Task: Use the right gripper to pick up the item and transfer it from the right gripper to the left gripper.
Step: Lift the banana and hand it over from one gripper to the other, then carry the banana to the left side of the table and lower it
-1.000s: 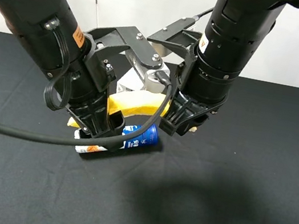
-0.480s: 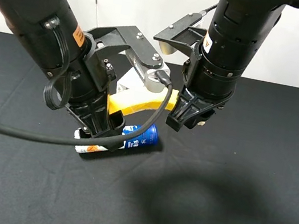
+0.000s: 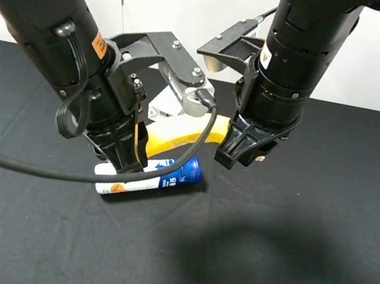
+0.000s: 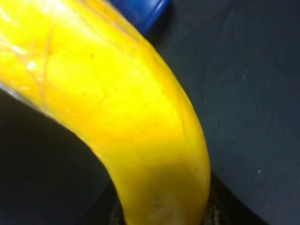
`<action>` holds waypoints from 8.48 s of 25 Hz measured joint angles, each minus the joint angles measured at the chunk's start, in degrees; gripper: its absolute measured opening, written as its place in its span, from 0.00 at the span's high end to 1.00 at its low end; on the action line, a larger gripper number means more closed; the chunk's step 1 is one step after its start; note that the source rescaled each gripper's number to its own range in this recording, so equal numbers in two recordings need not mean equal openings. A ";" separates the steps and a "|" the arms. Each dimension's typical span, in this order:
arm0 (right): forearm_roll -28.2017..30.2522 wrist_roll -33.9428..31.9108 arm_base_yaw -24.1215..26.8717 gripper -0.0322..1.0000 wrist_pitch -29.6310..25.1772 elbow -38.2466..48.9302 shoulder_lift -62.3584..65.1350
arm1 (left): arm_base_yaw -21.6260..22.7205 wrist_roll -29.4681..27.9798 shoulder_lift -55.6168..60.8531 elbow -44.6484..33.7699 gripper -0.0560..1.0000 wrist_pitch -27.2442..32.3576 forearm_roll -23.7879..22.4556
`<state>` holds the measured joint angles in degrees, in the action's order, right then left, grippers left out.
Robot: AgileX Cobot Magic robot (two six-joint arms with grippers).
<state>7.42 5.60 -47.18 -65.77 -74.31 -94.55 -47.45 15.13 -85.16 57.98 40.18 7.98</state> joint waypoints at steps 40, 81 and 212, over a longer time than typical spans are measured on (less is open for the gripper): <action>-1.60 -0.02 0.13 0.00 -3.55 -5.85 4.60 | 0.00 0.23 0.00 0.00 0.95 0.12 0.75; 3.44 -11.14 14.16 0.00 -3.86 32.31 61.56 | 0.00 8.51 0.00 0.00 0.95 0.26 0.75; -0.64 -10.49 42.33 0.00 6.95 46.21 94.91 | 43.89 -9.73 -10.02 -23.64 0.95 -31.21 -3.52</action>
<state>6.78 -4.89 -4.85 -58.82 -28.10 0.36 -3.56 5.40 -95.18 34.34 8.96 4.46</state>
